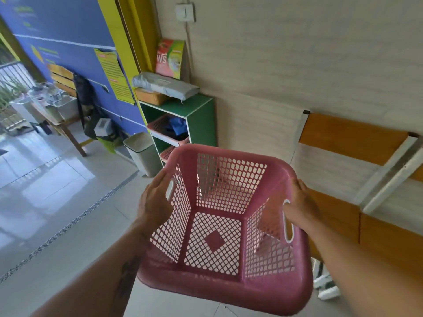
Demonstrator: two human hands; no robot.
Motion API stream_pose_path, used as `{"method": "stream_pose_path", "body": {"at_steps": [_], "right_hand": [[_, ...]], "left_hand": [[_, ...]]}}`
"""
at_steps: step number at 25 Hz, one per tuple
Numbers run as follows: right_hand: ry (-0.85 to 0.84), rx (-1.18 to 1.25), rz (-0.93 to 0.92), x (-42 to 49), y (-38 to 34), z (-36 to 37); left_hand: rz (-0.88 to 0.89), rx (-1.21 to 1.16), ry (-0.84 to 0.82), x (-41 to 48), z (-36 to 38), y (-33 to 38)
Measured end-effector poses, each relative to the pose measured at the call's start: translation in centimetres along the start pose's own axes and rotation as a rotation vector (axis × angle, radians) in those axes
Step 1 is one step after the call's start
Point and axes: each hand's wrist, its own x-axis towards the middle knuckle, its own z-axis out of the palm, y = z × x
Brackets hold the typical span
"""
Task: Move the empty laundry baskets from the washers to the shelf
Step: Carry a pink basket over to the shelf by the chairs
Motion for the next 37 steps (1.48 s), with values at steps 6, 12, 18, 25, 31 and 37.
{"method": "stream_pose_path", "body": {"at_steps": [6, 12, 18, 25, 31, 37], "right_hand": [[0.0, 0.088, 0.205, 8.1, -1.6, 5.2], [-0.043, 0.079, 0.366, 18.4, -0.5, 14.3], [-0.117, 0.157, 0.51, 25.4, 1.2, 23.4], [-0.147, 0.21, 0.597, 29.9, 3.2, 31.2], [-0.139, 0.238, 0.566, 32.5, 3.3, 33.5], [-0.343, 0.187, 0.574, 30.9, 1.9, 30.3]], "left_hand": [[0.11, -0.07, -0.091, 12.3, 5.5, -2.8], [-0.021, -0.164, -0.178, 22.4, 16.7, -5.5], [-0.164, -0.298, -0.256, 28.0, 27.5, -8.9], [-0.414, -0.301, -0.316, 31.7, 38.5, -13.4], [-0.337, -0.335, -0.576, 33.2, 40.8, -16.0], [-0.2, -0.164, -0.787, 35.4, 38.0, -13.8]]}}
